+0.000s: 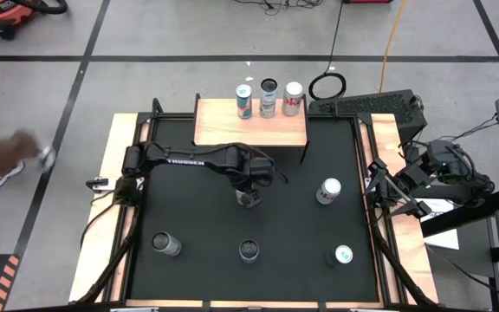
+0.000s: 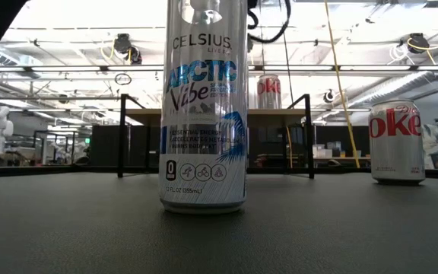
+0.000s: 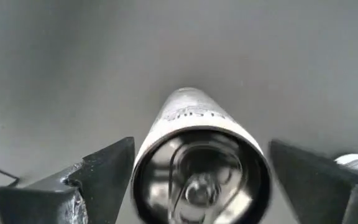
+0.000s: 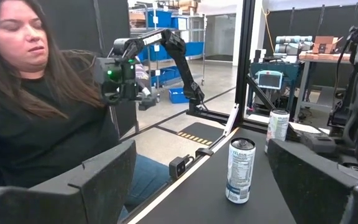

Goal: Place canned beverage on shelf
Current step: Put the top right white and black soda can on the shelf

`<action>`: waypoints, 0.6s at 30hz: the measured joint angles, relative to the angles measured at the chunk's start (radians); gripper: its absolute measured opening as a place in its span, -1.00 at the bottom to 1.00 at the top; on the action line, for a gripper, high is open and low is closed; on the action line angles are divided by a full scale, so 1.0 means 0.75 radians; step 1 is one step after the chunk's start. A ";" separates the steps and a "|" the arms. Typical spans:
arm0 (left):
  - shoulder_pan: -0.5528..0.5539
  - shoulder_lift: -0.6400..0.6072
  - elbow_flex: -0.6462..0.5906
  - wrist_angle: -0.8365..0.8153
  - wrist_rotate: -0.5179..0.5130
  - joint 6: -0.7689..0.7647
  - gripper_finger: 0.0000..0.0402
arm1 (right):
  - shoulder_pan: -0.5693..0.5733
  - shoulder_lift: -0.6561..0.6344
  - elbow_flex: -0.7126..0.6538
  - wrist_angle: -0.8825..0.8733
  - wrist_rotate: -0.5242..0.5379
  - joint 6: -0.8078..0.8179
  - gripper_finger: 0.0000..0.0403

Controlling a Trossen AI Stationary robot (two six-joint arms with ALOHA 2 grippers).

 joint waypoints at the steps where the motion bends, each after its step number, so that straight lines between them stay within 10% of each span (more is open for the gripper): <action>1: 0.000 0.003 0.000 -0.013 0.000 0.002 0.83 | 0.000 0.000 0.000 0.000 0.000 0.000 0.71; 18: 0.003 0.023 0.001 -0.039 0.049 0.047 0.42 | 0.000 0.000 0.000 0.000 0.000 -0.001 0.71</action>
